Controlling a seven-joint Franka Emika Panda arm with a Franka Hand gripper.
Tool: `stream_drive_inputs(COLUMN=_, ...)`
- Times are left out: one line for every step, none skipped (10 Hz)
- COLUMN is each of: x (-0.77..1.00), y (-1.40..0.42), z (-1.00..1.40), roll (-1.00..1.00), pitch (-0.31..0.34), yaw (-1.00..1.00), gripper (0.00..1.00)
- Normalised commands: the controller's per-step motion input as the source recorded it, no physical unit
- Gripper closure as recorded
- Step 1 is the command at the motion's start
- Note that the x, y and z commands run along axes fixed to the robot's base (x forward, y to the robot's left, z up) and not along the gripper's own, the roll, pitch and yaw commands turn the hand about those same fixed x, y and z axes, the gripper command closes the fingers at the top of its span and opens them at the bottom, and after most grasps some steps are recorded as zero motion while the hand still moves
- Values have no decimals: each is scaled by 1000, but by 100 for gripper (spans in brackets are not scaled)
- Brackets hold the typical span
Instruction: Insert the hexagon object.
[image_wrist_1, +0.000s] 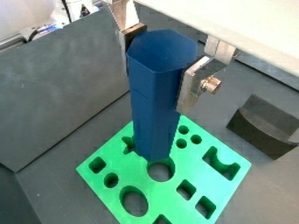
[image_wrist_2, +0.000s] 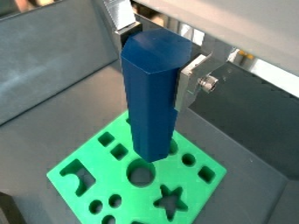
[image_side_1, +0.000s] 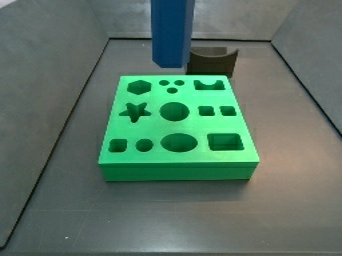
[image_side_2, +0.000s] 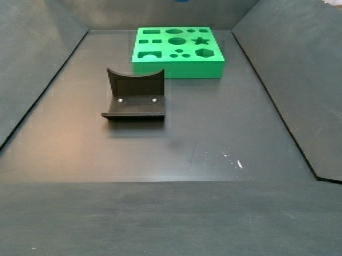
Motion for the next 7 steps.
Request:
stream_drive_inputs(x=-491, y=489, z=-429, roll=0, pitch=-59, yaw=-440, gripper=100)
stream_drive_inputs(x=-503, y=489, z=-423, roll=0, pitch=-60, yaw=-443, gripper=100)
stream_drive_inputs(x=-446, y=317, z=-414, roll=0, pitch=-50, yaw=-626, gripper=100)
stream_drive_inputs(x=-397, y=203, z=-371, roll=0, pitch=-56, yaw=-746, gripper=100)
stream_drive_inputs(x=-471, y=351, z=-317, roll=0, pitch=-50, yaw=-577, gripper=100)
stream_drive_inputs(x=-551, y=617, z=-269, roll=0, pitch=-27, yaw=-291, gripper=100)
stream_drive_inputs(x=-520, y=711, z=-260, roll=0, pitch=0, yaw=-206, gripper=100)
